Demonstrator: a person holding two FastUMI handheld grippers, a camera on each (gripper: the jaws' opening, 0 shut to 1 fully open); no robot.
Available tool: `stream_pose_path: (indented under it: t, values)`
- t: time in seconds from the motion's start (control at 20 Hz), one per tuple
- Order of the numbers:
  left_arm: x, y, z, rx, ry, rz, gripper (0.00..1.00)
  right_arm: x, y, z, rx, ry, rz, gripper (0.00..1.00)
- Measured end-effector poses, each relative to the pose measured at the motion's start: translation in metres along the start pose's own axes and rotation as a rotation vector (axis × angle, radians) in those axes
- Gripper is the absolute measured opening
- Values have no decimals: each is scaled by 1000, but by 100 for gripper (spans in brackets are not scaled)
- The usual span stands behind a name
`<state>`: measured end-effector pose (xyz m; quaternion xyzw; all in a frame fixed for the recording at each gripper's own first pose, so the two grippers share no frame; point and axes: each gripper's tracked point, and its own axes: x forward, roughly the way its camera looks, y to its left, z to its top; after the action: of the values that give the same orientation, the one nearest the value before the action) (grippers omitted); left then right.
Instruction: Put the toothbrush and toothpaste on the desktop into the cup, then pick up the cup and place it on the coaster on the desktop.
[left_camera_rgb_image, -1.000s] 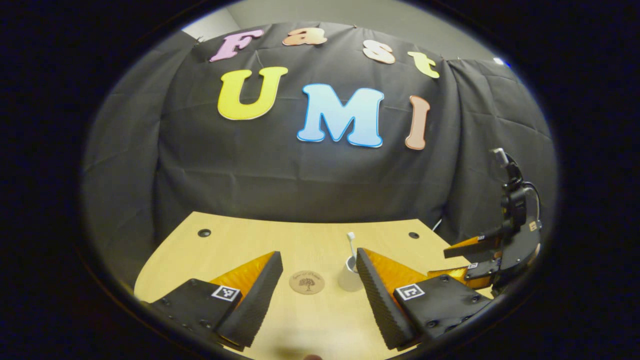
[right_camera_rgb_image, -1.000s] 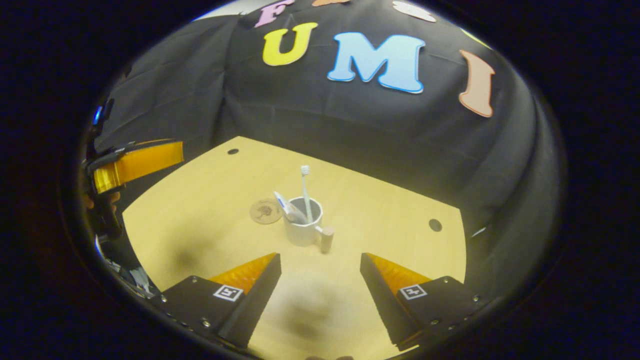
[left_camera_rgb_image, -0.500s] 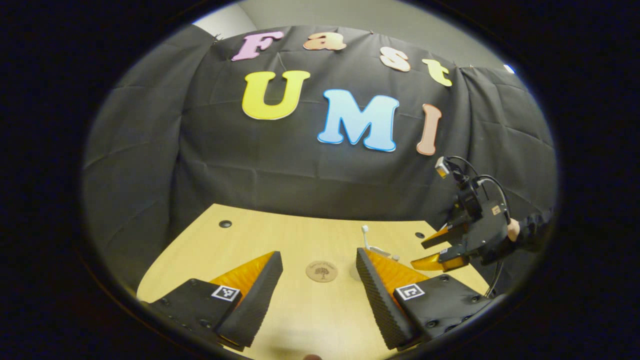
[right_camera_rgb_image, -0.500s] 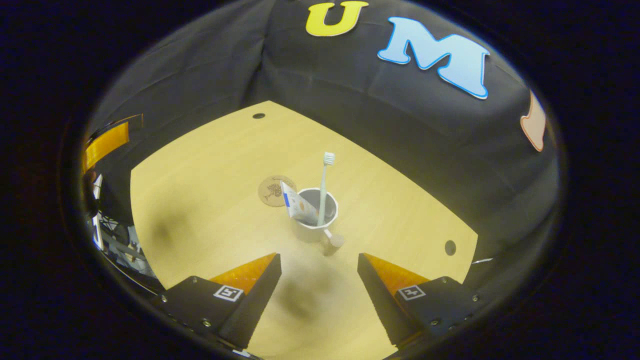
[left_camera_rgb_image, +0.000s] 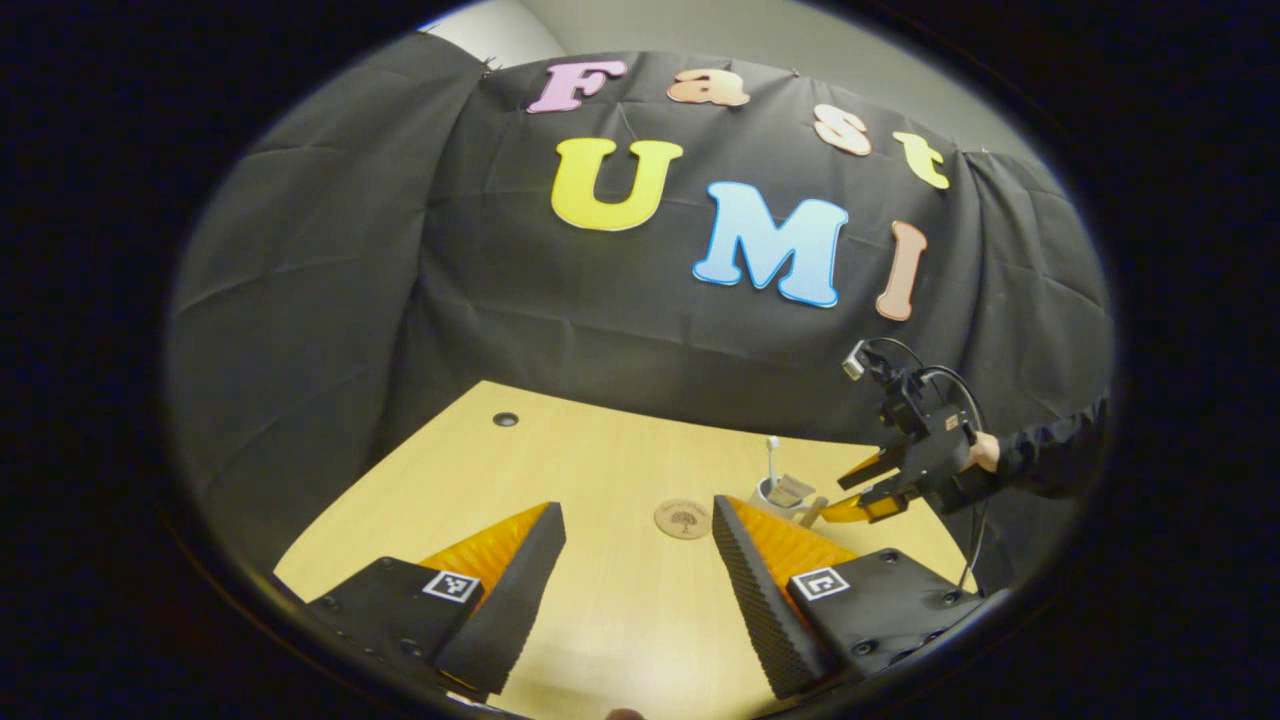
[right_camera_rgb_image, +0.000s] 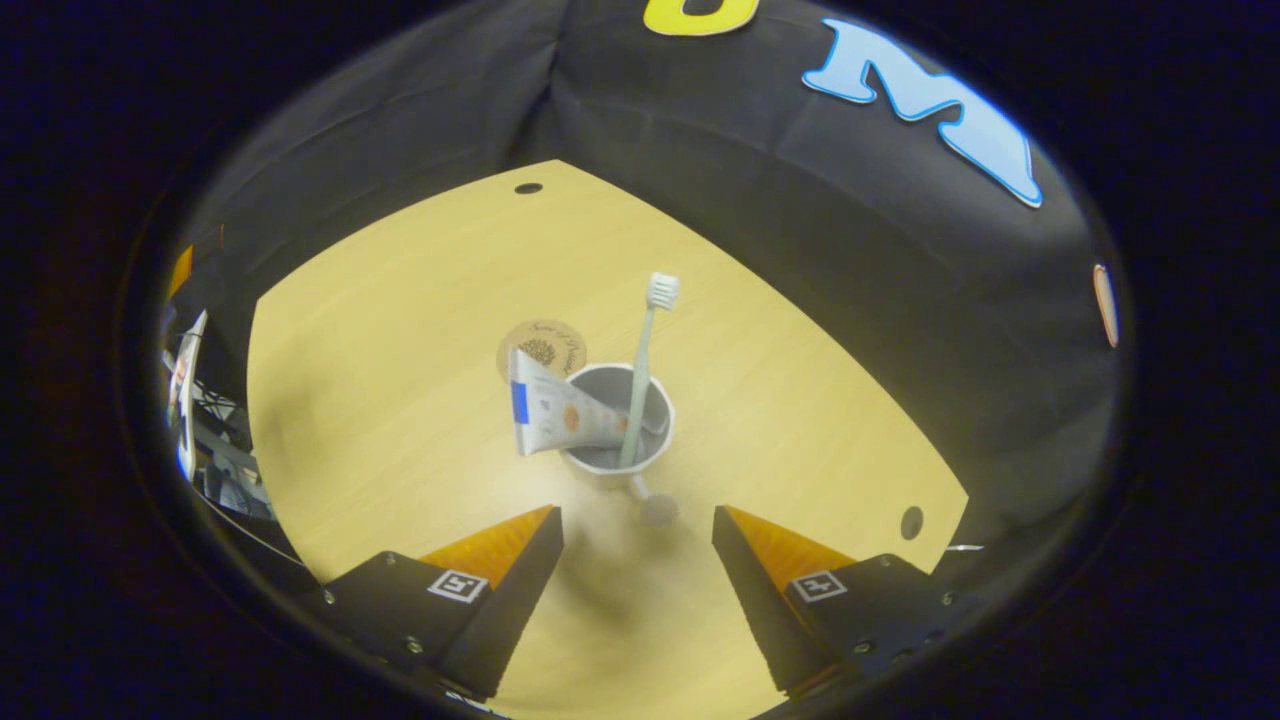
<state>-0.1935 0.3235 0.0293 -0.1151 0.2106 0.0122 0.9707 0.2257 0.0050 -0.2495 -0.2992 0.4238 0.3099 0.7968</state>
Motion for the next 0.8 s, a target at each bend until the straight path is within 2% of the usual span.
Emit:
stream_pose_path:
  t: [0.05,0.1,0.25,0.35,0.5,0.6,0.65,0.8]
  values:
    - [-3,1,-1,6,0,7,97,5,-6,1,-4,9,-11,91]
    - [-4,1,-1,11,-1,16,97,8,-6,4,-9,18,6,83]
    - [-8,5,-2,13,-5,47,97,24,-7,3,-38,64,33,78]
    - [-9,3,-8,-1,4,62,94,31,-6,2,-56,87,51,69]
    - [-9,4,-17,-20,18,87,97,42,-6,1,-77,124,63,69]
    - [-10,10,-25,-36,32,110,94,55,-3,-6,-90,152,74,69]
    - [-10,12,-27,-45,36,120,97,59,-2,-7,-101,162,80,69]
    - [-11,16,-28,-66,35,146,97,67,-2,-9,-117,180,86,57]
